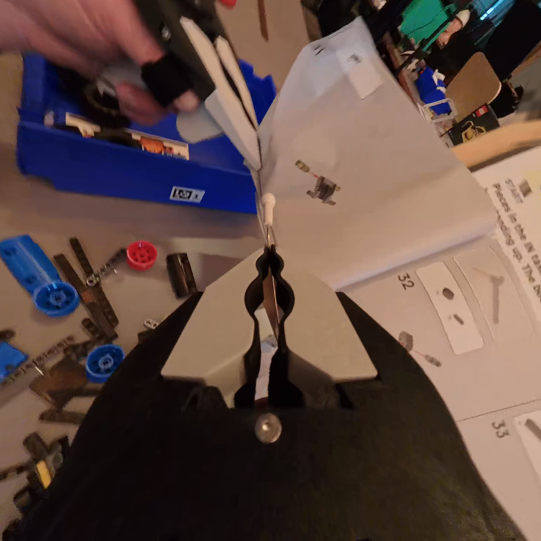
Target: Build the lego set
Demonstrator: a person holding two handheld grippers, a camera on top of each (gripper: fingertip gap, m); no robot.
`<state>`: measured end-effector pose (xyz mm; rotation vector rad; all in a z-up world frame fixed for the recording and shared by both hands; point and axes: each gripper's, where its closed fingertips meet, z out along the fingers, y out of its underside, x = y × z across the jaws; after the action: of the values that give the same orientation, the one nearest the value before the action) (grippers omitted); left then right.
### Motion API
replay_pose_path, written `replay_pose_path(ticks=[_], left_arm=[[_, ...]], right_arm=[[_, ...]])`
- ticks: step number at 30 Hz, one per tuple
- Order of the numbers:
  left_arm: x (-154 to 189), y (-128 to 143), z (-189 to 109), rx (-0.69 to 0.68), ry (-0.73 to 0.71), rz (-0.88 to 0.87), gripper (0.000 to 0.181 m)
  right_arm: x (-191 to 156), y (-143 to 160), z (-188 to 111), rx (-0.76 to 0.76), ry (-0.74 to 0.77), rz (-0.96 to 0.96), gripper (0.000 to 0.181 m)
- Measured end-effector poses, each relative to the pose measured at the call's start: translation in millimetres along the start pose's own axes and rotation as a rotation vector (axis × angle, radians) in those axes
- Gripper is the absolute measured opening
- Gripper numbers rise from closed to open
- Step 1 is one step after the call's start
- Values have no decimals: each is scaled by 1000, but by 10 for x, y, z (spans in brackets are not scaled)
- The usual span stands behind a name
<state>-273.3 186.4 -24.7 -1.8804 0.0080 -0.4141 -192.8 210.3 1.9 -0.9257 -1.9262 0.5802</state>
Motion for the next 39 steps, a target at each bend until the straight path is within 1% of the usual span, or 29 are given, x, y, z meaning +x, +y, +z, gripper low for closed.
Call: replay_pose_path(ticks=[4,6,9,10,12,13,16,19,21,22,24,26,30,31,34,36,39], left_arm=[[-20,62,31,-22,14,-22,4],[-72,94,17,-36,-16,-22,12],[-174,105,-67,-32,-64,-42,30],[-196,93,-112,-24,-78,-46,36],[-230,76,-214,-18,-115,-33,41],[-230,70,-265,-20,-135,-15,43],[-200,64,-438,-53,-221,81,46],[-73,3,-643,-62,-303,213,49],[125,-57,-754,-53,-320,320,50],[289,-86,-790,-38,-299,390,50],[697,-46,-814,-45,-213,525,47],[1099,66,-797,-65,-130,632,46],[1869,412,-645,-140,49,751,44],[2054,490,-585,-155,93,776,43],[2547,826,-393,-228,243,817,42],[2783,1098,-273,-287,317,858,43],[3111,1500,-129,-356,437,905,43]], right_arm=[[145,-17,14,46,41,202,0],[214,-7,5,40,48,287,0],[205,-19,-27,36,53,279,3],[193,-34,-53,36,53,281,13],[181,-82,-126,43,43,318,32],[205,-99,-176,44,60,323,35],[273,-107,-380,11,137,306,34],[139,-197,-690,9,153,222,28],[-69,-197,-938,-25,144,144,25],[-205,-181,-1069,-42,131,113,24],[-558,-114,-1337,-72,73,81,21],[-998,35,-1589,-117,-17,88,20],[-1863,536,-1996,-240,-163,151,21],[-2086,680,-2062,-266,-209,188,21],[-2628,1204,-2209,-378,-284,280,23],[-2857,1493,-2317,-430,-288,330,26],[-2983,1754,-2510,-446,-230,419,26]])
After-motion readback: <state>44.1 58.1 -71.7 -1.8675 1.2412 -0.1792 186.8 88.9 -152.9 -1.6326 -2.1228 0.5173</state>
